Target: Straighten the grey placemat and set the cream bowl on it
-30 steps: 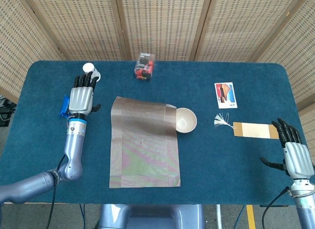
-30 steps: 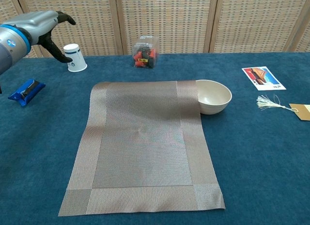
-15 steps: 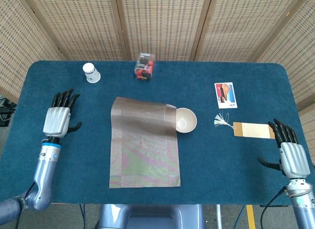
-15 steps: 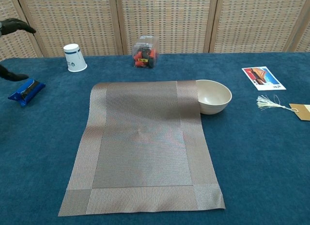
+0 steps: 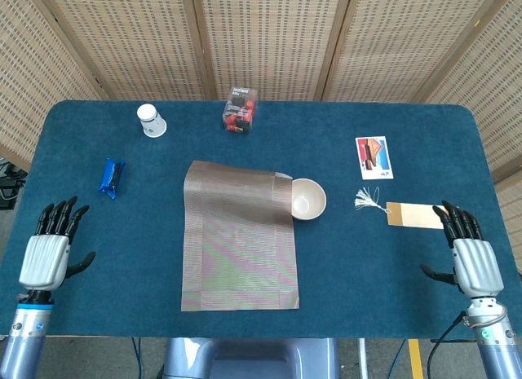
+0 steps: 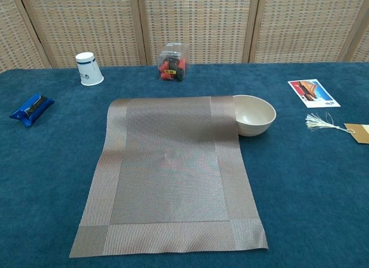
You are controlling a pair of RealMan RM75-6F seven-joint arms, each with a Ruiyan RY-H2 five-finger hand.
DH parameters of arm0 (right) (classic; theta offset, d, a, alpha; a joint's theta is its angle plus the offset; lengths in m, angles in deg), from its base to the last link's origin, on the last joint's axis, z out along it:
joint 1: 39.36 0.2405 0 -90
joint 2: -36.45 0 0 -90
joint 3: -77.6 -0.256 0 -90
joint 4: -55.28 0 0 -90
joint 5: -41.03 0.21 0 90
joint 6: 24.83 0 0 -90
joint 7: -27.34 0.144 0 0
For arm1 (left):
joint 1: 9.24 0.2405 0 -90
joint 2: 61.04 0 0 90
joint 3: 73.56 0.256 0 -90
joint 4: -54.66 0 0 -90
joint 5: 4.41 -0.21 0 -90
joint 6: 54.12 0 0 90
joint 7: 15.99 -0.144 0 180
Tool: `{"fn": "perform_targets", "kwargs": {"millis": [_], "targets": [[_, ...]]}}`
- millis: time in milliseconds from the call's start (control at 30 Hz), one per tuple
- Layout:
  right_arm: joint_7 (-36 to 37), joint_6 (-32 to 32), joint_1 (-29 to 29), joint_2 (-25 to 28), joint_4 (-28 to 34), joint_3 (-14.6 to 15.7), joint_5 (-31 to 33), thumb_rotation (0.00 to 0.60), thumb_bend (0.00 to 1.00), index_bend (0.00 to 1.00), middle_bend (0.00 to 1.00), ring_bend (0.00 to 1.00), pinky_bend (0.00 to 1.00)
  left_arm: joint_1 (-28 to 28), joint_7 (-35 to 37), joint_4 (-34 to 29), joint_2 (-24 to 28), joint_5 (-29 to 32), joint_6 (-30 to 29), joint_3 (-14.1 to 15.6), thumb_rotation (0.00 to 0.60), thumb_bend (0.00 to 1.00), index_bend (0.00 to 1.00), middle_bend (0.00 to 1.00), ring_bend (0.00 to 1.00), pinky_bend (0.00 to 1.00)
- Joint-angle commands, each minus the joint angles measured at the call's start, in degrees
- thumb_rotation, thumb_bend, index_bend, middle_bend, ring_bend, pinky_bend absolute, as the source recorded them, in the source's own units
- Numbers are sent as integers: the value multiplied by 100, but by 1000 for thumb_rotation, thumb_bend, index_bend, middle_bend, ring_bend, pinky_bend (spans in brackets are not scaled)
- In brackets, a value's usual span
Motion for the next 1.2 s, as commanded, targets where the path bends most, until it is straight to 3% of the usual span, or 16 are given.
{"fn": "perform_targets", "kwargs": {"millis": [33,167,333,600,867,1200], "targets": [[-245,-47,0,-70,3,67,-123,600,86,64,0,0,0,170,212,169,-1,-142,-173,94,600,209,105,0,0,0],[-420,-54,-6,-150,27,169,-267,600,86,70,0,0,0,291,370,389,-29,-218,-219,141,600,209,105,0,0,0],[-392,-75,26,-323,-63,246,-484,600,86,218,0,0,0,440,541,593,-63,-305,-271,176,600,209,105,0,0,0],[-435,-99,212,-818,-400,231,-819,600,85,289,0,0,0,576,816,618,4,-383,-412,89,600,209,104,0,0,0],[-860,450,859,-1373,-282,-135,-784,600,105,356,0,0,0,595,867,619,5,-472,-336,39,600,209,105,0,0,0],[-1598,1476,1695,-2184,-467,-691,188,600,149,363,0,0,0,567,1029,759,-27,-431,-81,-36,600,210,105,0,0,0]]}}
